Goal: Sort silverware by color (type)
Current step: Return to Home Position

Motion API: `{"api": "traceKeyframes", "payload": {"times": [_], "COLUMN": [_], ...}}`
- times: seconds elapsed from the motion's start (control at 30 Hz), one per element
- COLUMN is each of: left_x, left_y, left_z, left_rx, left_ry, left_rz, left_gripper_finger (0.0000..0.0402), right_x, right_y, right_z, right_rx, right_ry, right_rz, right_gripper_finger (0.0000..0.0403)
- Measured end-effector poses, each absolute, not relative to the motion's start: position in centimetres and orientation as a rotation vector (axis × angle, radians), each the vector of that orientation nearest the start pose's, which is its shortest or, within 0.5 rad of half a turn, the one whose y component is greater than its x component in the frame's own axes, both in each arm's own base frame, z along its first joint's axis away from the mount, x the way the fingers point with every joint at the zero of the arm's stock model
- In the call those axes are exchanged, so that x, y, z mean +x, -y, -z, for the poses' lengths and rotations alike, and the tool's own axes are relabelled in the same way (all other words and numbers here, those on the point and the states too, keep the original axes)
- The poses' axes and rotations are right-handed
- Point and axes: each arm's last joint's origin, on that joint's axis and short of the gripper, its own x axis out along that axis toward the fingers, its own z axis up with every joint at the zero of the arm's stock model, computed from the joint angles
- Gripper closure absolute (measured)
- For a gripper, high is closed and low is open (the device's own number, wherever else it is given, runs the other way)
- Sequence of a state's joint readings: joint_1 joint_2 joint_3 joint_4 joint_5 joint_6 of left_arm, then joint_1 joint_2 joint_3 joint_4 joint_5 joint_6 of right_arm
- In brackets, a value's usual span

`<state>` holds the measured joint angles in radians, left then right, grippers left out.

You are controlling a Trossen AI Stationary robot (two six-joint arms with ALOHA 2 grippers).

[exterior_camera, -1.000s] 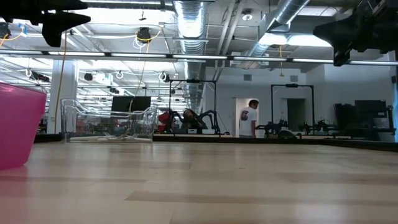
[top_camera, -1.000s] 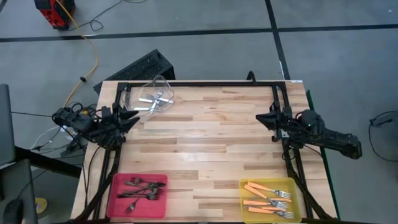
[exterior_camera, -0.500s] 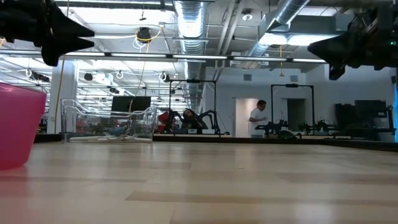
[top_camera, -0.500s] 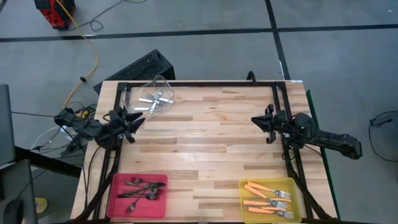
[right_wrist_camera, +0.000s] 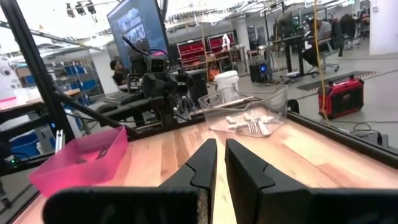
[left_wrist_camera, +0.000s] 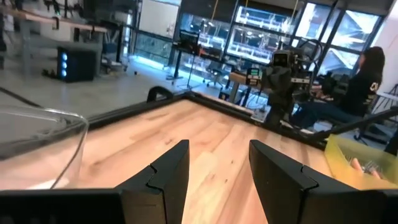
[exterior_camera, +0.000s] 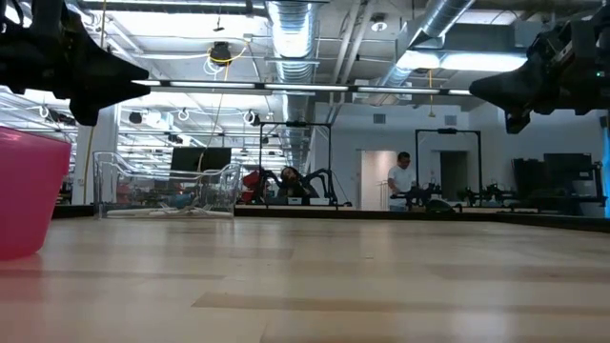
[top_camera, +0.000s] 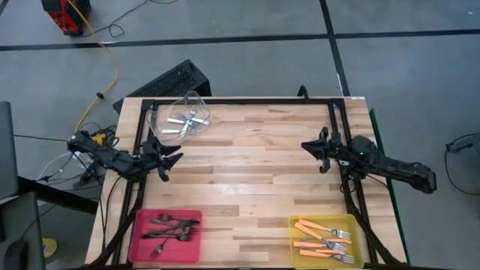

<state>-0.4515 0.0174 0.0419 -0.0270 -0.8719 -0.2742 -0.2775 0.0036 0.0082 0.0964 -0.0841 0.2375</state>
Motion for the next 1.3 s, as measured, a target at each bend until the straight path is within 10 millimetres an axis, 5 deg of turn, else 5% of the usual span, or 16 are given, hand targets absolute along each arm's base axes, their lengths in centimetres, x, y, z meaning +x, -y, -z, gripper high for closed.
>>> {"api": "traceKeyframes", "payload": {"times": [0.67, 0.83, 1.3], "left_x": [9.2, 9.3, 9.4], "left_y": [2.1, 2.5, 2.6], "left_z": [-16.9, -17.0, -17.0], "left_rx": [-0.222, -0.190, -0.116], "left_ry": [0.057, 0.044, 0.035], "left_rz": [-0.360, -0.212, -0.178], "left_gripper_finger": [0.0250, 0.0250, 0.0250], "right_x": [9.4, 9.5, 10.3], "right_y": [2.4, 2.2, 0.7], "right_z": [-16.9, -16.9, -16.1], "right_rx": [0.154, 0.135, 0.187], "right_ry": [0.050, 0.046, -0.066], "right_rz": [0.193, 0.131, -0.041], "right_gripper_finger": [0.0343, 0.0343, 0.0343]}}
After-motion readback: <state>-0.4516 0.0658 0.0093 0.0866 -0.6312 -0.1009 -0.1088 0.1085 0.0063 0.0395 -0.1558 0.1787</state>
